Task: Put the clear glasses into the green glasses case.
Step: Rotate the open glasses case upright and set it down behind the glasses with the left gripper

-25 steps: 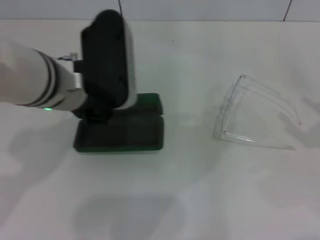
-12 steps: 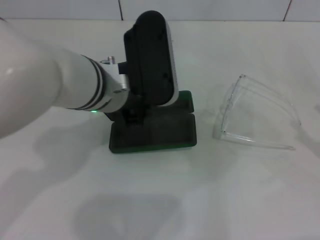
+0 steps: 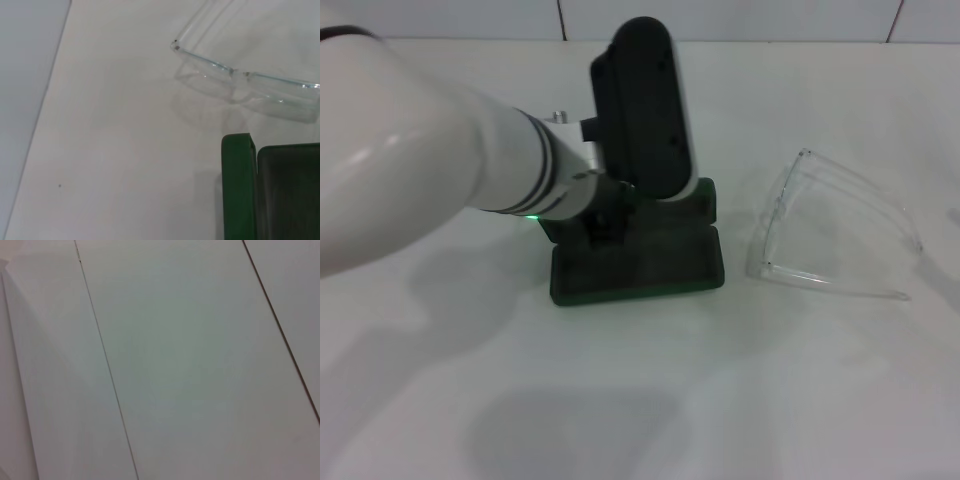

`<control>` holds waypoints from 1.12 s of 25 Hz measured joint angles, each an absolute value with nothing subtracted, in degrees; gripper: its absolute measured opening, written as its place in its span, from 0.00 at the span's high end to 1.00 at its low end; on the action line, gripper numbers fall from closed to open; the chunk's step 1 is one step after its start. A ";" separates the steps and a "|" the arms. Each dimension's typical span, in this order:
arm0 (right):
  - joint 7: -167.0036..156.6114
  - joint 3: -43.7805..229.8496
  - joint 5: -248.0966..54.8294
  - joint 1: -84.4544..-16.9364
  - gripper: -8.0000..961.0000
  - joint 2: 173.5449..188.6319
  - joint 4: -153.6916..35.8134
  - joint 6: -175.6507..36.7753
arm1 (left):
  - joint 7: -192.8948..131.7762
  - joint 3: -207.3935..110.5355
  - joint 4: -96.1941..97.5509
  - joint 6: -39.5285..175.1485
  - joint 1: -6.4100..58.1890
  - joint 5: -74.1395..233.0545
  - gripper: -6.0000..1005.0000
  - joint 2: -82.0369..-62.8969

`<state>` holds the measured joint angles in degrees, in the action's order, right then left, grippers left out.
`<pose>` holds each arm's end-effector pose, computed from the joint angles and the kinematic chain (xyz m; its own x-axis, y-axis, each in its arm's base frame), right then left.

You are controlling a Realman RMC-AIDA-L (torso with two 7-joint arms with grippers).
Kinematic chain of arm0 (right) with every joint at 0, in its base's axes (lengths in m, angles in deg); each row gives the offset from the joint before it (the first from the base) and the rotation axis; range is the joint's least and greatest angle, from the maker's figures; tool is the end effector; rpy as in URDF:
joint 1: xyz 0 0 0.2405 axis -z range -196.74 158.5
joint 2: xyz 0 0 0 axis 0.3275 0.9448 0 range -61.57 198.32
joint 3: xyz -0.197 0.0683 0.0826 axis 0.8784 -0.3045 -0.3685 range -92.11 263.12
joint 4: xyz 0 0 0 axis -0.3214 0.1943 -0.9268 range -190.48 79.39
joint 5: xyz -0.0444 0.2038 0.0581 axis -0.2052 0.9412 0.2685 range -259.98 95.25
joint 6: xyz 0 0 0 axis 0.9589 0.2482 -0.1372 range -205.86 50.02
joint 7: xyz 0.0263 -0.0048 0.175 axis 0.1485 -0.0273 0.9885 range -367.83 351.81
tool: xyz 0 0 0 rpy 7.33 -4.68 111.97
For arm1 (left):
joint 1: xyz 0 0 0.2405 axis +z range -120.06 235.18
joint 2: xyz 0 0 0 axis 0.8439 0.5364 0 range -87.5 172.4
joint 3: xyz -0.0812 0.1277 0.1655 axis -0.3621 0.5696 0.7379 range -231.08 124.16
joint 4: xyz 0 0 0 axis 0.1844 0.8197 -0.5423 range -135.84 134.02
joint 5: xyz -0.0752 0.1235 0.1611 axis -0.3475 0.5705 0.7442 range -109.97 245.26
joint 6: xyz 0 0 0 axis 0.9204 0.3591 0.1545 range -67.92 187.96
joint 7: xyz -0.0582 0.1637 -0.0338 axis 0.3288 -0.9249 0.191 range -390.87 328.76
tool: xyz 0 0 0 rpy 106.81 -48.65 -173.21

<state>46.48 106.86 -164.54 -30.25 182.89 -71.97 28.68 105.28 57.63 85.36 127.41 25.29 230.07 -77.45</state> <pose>0.3027 0.2448 0.0870 0.4006 0.1196 -0.9084 -0.7131 -0.5818 -0.3911 -0.1041 0.3468 -0.0833 0.8831 -0.0326 -0.4680 -0.2548 -0.8710 -0.4200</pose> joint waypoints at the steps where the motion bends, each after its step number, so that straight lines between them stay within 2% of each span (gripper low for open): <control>1: 46.48 106.86 -164.54 -30.27 0.18 182.87 -72.06 28.59 | 105.94 57.97 84.89 127.39 24.74 230.08 0.81 -77.44; 4: 46.48 106.86 -164.52 -30.38 0.21 182.76 -72.25 28.16 | 108.17 59.37 83.29 126.75 22.95 230.09 0.81 -77.43; 28: 45.16 106.24 -164.45 -30.46 0.21 182.72 -71.95 26.64 | 111.11 65.53 80.92 116.33 20.29 230.15 0.82 -77.87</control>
